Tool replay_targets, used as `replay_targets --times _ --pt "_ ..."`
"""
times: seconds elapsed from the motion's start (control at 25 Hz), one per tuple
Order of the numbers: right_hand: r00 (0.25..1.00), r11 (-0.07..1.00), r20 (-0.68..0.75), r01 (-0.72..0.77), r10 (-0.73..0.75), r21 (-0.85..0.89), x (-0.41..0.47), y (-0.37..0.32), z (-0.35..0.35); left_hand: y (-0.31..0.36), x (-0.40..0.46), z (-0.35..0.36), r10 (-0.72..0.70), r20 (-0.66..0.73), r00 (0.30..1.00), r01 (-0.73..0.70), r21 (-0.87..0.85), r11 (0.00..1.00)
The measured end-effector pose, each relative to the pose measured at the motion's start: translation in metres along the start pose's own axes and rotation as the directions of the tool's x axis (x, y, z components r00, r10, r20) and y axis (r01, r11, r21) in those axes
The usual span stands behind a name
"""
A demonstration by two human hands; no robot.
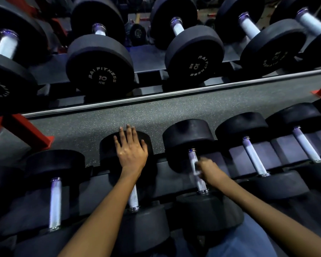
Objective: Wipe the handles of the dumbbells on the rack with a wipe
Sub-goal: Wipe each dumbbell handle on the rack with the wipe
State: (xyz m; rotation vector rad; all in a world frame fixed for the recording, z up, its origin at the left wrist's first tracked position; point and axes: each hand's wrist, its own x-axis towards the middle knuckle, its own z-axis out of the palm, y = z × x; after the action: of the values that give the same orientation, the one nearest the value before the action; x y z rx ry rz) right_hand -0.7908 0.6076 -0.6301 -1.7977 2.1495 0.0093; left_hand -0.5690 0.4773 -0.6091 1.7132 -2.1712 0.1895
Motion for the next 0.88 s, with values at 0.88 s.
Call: replay_targets --times 0.88 --pt "0.725 0.557 0.326 0.681 -0.607 -0.476 0.003 0.026 -0.003 -0.001 0.001 0.003 0.022 -0.039 0.999 -0.023 -0.025 0.999"
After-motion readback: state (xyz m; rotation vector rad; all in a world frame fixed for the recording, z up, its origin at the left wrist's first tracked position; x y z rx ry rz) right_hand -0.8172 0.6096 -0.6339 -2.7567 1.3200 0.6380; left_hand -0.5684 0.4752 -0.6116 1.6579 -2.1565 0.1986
